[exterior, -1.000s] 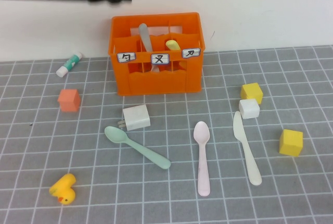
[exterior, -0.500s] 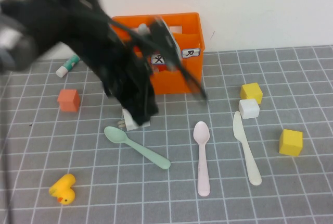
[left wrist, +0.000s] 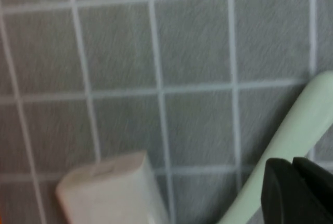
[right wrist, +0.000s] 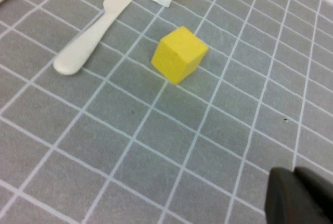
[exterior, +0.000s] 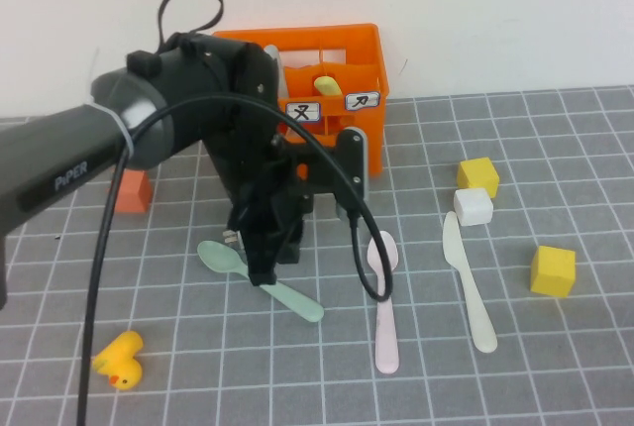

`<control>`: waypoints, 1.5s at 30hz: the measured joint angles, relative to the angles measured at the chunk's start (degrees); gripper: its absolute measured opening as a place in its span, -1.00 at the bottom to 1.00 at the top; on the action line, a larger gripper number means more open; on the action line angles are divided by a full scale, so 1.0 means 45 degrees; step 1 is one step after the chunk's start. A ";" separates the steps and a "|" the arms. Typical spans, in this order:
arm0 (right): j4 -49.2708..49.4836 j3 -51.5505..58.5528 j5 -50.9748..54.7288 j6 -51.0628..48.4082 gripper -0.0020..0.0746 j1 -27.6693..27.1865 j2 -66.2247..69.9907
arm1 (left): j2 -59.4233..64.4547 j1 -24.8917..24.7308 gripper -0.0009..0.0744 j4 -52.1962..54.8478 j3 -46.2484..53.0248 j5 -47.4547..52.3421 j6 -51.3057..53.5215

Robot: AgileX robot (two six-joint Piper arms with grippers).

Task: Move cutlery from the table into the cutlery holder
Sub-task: Pick up the spoon

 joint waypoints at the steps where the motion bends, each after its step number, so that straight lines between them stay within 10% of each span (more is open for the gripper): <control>1: 0.0041 0.0025 0.0000 -0.0028 -0.95 0.0000 0.0000 | 0.0000 0.0126 -0.97 0.0000 0.0000 0.0000 0.0000; 19: 0.0310 0.0051 0.0027 -0.0074 -0.95 0.0474 0.0255 | 0.0000 0.1450 -0.14 -0.0366 0.2036 -0.1018 0.3942; 37: 0.0524 0.0051 0.0046 -0.0121 -0.95 0.0497 0.0282 | 0.0443 0.1247 -0.13 -0.0809 0.2058 -0.1979 0.5882; 45: 0.0548 0.0051 0.0046 -0.0121 -0.95 0.0497 0.0298 | 0.0494 0.1247 -0.67 -0.0707 0.2035 -0.1543 0.5861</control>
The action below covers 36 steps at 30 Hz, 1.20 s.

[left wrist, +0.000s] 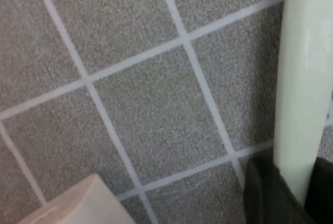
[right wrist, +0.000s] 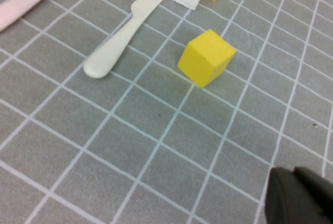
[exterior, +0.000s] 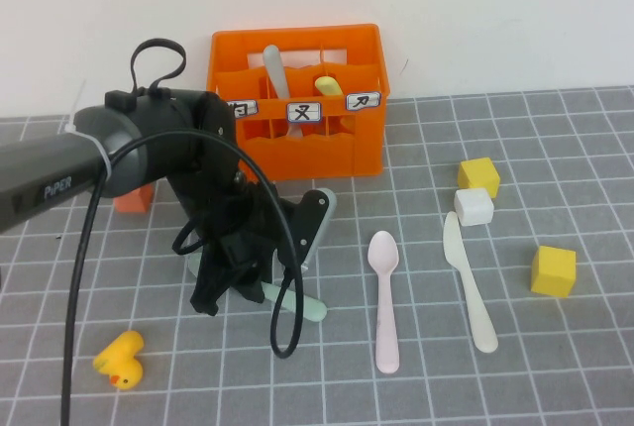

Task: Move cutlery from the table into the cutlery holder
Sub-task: Pick up the spoon, then place the spoon on the box

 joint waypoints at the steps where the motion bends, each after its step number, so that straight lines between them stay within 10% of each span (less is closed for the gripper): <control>1: 0.0000 0.0000 0.0000 0.0000 -0.95 0.0000 0.0000 | -0.0028 0.0000 -0.67 -0.0024 0.0000 0.0021 0.0000; 17: 0.0085 0.0000 0.0000 0.0000 -0.95 0.0000 0.0000 | -0.4566 0.1043 -0.67 -0.3731 0.0105 -0.1057 -0.2907; 28: 0.0085 0.0000 0.0000 0.0000 -0.95 0.0000 0.0011 | -0.5254 0.3244 -0.67 -1.4727 0.0105 -0.9851 -0.2774; 36: 0.0085 0.0000 -0.0050 0.0000 -0.95 0.0000 0.0011 | -0.3518 0.3270 -0.67 -1.9362 0.0132 -1.0067 -0.0241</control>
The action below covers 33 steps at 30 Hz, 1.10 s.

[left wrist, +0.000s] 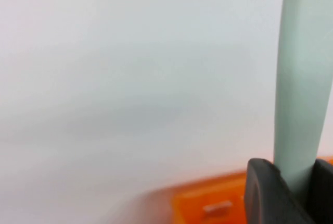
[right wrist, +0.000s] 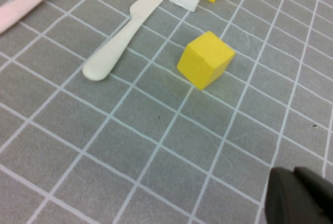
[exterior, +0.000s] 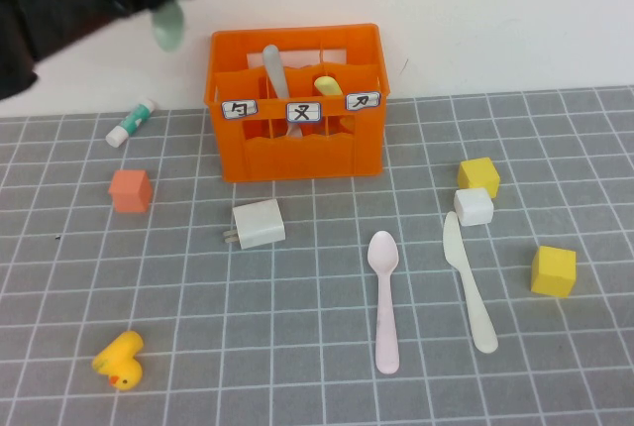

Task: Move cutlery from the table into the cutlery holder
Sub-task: Place the spoon on the box

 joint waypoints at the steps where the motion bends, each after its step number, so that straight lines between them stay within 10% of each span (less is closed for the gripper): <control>1: 0.0000 0.0000 0.0000 0.0000 -0.95 0.0000 0.0000 | 0.0213 0.0000 -0.67 -0.0046 0.0000 0.0297 0.0173; 33: 0.0000 0.0000 -0.0145 0.0000 -0.95 0.0000 0.0000 | 0.3831 0.0000 -0.49 0.0048 -0.1663 0.4872 0.4228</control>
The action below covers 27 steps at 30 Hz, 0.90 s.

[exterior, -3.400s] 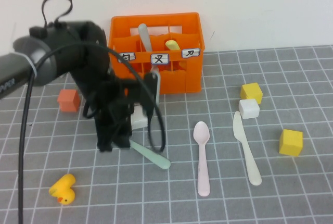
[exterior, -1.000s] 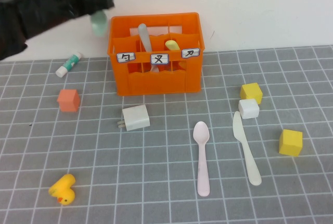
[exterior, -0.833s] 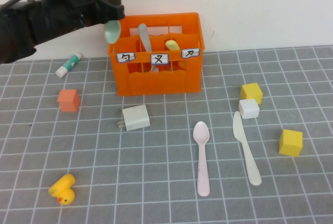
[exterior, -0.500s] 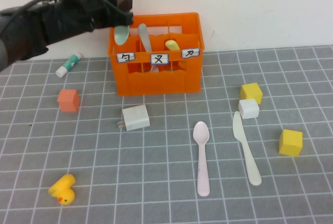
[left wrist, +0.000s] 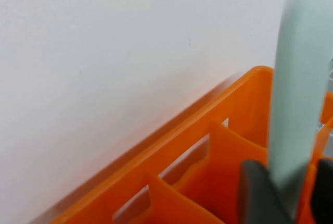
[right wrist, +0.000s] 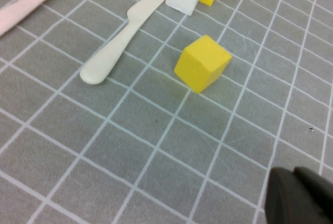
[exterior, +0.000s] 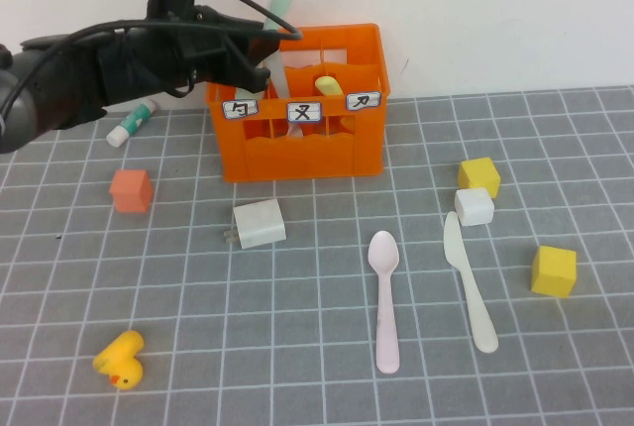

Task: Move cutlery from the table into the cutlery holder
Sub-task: Place the spoon on the box, then pick up the spoon

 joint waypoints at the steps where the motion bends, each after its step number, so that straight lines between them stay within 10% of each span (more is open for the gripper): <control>1: 0.0000 0.0000 0.0000 0.0000 -0.95 0.0000 0.0000 | 0.0000 0.0000 -0.38 0.0000 0.0000 0.0000 0.0000; 10: 0.0595 0.0000 0.0024 0.0000 -0.95 0.0000 0.0000 | -0.0323 0.0000 0.07 0.0023 -0.0473 0.0000 0.0987; 18: 0.0877 -0.1470 0.2432 0.0082 -0.95 0.0000 0.0663 | -0.3504 0.0000 -0.86 0.0020 -0.0504 -0.1839 0.2359; 27: 0.1714 -0.5508 0.4876 0.0125 -0.95 0.0000 0.3859 | -0.8350 0.0000 -0.97 -0.0201 -0.0043 -0.4827 0.0619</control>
